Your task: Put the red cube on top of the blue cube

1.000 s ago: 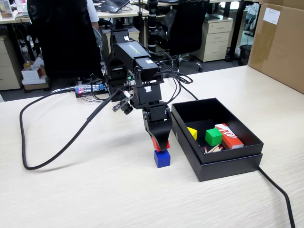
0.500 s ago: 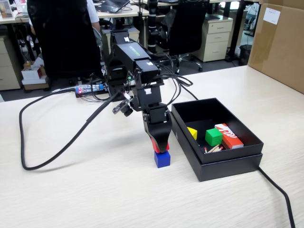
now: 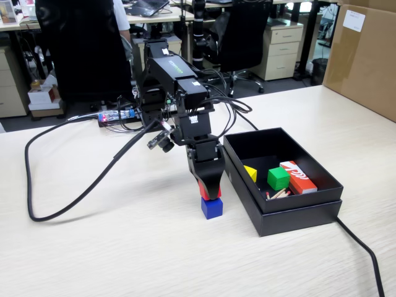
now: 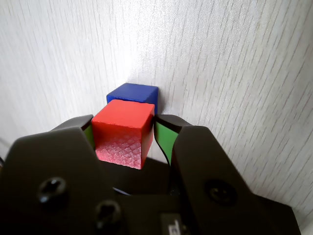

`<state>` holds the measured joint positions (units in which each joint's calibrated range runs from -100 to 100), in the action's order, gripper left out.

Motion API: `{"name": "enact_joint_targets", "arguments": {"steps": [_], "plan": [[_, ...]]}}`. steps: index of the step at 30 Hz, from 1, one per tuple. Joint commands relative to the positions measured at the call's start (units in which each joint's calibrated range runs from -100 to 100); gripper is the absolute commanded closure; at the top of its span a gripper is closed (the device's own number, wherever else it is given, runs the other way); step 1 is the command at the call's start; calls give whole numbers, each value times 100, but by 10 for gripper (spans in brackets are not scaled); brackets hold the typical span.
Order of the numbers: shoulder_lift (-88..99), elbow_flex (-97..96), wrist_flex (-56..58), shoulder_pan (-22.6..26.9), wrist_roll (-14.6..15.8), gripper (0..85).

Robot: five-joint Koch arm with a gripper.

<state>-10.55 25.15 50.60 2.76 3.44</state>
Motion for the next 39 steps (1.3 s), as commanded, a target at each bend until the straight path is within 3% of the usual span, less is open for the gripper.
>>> {"name": "enact_joint_targets", "arguments": {"steps": [1,3,6,10,13,39], "plan": [[166,468,-131,10,-24,587],[200,513,-131,10,-24,587],[223,513,-131,10,-24,507],[246,531,-131,10,-24,501],[258,522,-131,15,-24,426],[1864,-402,85,49,-29,390]]}}
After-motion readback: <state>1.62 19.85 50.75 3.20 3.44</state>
